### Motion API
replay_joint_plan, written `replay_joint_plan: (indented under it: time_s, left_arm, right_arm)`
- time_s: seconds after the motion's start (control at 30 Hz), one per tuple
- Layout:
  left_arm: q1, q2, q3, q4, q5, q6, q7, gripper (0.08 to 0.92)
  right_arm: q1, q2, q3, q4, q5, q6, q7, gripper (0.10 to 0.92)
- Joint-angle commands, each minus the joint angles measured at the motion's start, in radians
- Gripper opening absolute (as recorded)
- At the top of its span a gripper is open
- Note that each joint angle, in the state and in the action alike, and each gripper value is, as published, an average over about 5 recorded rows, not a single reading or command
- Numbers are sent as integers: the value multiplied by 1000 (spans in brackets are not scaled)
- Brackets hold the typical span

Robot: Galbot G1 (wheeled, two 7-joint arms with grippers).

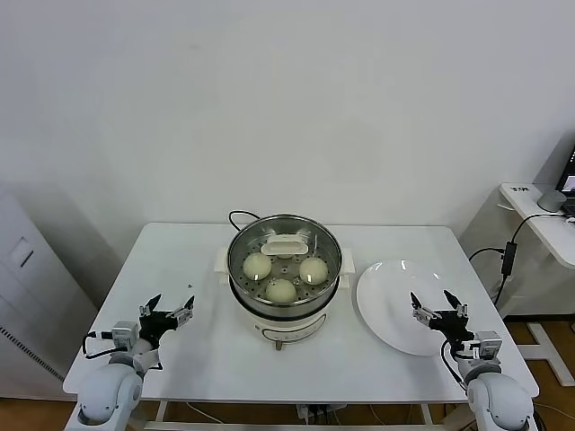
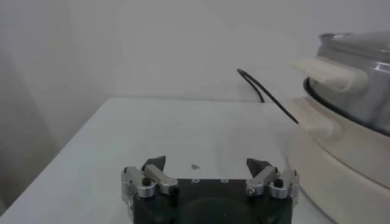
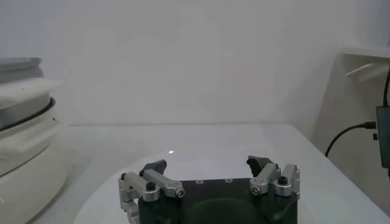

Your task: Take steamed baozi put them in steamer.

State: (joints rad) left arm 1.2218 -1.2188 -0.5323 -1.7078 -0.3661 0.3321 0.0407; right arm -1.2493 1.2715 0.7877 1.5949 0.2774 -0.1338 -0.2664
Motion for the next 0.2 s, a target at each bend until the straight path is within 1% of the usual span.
replay_joint_plan:
  time_s: [0.03, 0.2]
  left_arm:
    - [0, -3, 1, -5, -2, 2, -3, 823]
    - [2, -4, 0, -5, -2, 3, -5, 823]
  right_arm:
    - [-1, 4, 2, 3, -3, 1, -1, 823]
    - [-1, 8, 2, 3, -9, 2, -2, 823]
